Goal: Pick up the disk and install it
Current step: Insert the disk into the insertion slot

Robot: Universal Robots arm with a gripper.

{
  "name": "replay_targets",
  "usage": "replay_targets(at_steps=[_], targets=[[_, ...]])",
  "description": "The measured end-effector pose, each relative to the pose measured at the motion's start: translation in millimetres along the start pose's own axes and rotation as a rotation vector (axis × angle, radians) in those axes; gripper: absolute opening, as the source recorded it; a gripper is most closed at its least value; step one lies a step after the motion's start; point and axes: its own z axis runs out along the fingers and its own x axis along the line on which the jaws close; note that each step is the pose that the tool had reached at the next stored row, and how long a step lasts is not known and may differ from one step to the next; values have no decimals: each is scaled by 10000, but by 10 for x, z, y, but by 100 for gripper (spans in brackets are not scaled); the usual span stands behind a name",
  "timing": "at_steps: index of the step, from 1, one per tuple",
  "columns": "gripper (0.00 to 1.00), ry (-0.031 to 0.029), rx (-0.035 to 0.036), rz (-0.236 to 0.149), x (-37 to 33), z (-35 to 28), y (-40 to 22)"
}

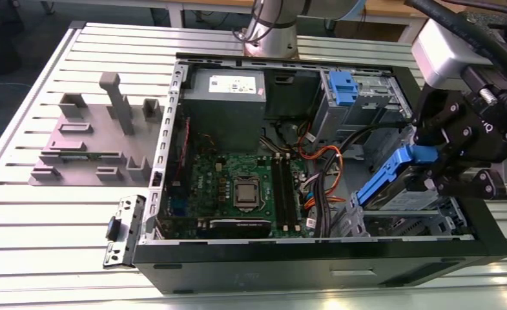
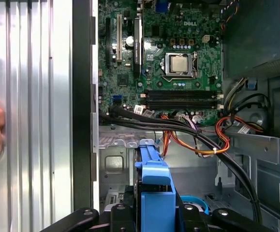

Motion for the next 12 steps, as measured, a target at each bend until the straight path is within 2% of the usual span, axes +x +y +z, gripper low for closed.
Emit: replay_targets(at_steps=[12], targets=[[36, 1, 0, 0, 3, 39, -1]])
